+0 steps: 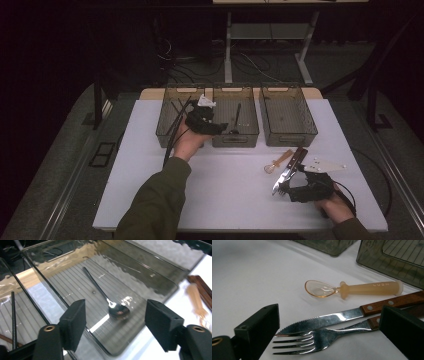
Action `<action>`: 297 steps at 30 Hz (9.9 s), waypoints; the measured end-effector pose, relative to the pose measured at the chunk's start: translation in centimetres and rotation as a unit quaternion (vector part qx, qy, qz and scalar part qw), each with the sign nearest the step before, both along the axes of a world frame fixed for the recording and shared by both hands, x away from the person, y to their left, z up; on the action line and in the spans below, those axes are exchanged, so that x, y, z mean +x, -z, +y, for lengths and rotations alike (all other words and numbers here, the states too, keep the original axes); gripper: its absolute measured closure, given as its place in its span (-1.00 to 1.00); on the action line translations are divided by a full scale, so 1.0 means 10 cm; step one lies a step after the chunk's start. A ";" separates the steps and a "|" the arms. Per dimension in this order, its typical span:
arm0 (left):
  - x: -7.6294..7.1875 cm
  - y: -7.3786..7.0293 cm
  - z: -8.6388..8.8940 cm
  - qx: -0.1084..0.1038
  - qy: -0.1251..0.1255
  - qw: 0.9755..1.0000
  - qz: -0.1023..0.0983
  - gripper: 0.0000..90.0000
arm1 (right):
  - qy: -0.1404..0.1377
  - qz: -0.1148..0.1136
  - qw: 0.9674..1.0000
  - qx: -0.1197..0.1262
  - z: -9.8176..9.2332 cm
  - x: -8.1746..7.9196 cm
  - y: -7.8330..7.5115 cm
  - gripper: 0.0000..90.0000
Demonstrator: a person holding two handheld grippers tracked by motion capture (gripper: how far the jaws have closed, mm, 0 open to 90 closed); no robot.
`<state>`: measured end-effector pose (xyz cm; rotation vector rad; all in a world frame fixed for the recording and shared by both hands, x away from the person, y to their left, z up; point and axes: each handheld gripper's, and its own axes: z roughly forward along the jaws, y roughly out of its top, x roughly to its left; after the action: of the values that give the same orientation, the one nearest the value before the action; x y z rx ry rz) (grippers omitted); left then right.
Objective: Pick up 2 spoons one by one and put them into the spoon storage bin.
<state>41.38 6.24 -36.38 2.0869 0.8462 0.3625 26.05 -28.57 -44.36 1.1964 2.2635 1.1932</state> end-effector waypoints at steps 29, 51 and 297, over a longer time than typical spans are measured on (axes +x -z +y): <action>-1.03 0.48 0.67 -0.037 0.061 0.997 -0.011 -0.86 | 0.007 0.001 1.000 0.017 -0.02 0.02 -0.02 -0.93; -1.41 0.71 0.95 -0.048 0.076 0.996 0.000 -0.99 | 0.000 -0.013 1.000 0.007 0.01 0.06 -0.13 -0.93; -1.38 0.73 0.96 -0.058 0.109 0.992 0.005 -1.00 | -0.080 0.032 0.996 -0.016 0.96 1.68 -0.61 0.59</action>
<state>27.54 15.85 -43.67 2.0483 0.6215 0.1819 42.88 -18.92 -38.25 1.0738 2.4560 1.1839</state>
